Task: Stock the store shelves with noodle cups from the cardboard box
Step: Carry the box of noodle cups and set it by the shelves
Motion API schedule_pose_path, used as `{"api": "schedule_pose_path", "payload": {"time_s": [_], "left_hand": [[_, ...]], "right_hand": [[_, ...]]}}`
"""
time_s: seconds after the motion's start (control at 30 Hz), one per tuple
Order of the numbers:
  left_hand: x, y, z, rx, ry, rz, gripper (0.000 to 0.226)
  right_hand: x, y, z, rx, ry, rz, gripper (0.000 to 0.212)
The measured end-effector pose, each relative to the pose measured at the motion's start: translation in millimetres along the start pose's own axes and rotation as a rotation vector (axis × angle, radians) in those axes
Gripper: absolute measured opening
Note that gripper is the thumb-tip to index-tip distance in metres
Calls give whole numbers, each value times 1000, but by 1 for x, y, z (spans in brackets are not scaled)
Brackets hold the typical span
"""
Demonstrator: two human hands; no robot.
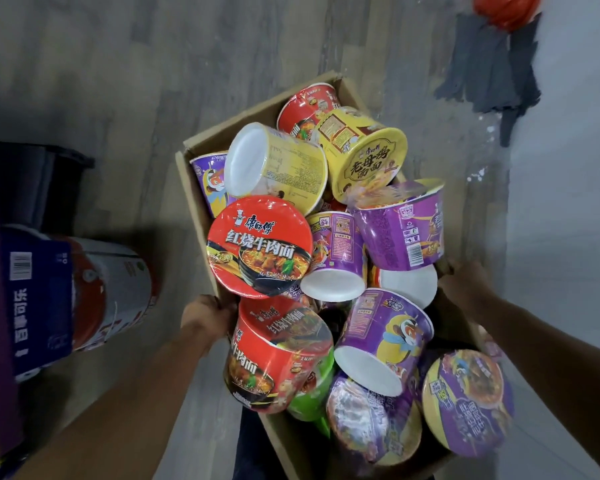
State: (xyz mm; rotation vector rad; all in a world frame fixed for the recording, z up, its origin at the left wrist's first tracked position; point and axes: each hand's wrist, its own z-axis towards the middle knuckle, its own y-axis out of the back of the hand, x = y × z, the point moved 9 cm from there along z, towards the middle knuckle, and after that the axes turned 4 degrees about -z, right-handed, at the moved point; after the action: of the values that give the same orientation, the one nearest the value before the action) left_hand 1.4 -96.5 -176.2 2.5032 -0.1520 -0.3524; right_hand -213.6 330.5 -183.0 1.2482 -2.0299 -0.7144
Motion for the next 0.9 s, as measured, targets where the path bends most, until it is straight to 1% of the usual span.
{"api": "schedule_pose_path", "payload": {"time_s": [0.03,0.07,0.1,0.13,0.17,0.23,0.33,0.37,0.43,0.5,0.6,0.7,0.8,0.9], "left_hand": [[-7,10,-4,-2,-9,-7,22],[-13,21,-7,0,-11,-14,22],[-22,33,-12,5,-17,-15,22],[-31,46,-18,10,-29,-9,23],[-42,61,-24,12,-50,-4,22],[-65,93,-37,14,-94,-4,23],[-99,144,-55,23,-143,0,34],[-111,160,-60,34,-149,-37,34],[-134,191,-63,42,-172,-140,26],[-156,218,-62,29,-171,-213,21],[-197,258,-61,-17,-195,-225,21],[-239,300,-57,-74,-214,-184,22],[-276,342,-37,-97,-203,-202,23],[-302,382,-12,-121,-194,-208,23]], "right_hand": [[-13,-3,19,12,10,-6,13],[-11,3,29,17,27,-8,20],[5,16,25,20,47,-24,21],[31,35,10,-8,77,-21,16],[59,55,-9,-33,97,-29,20],[109,93,-44,-71,132,-4,36],[156,137,-74,-89,143,-5,58],[169,152,-81,-116,142,34,64],[197,182,-90,-160,131,91,72],[220,206,-89,-201,112,166,68],[261,232,-73,-206,128,241,58],[312,256,-45,-181,173,260,62],[367,278,-8,-203,210,264,56],[432,294,18,-185,241,273,46]]}}
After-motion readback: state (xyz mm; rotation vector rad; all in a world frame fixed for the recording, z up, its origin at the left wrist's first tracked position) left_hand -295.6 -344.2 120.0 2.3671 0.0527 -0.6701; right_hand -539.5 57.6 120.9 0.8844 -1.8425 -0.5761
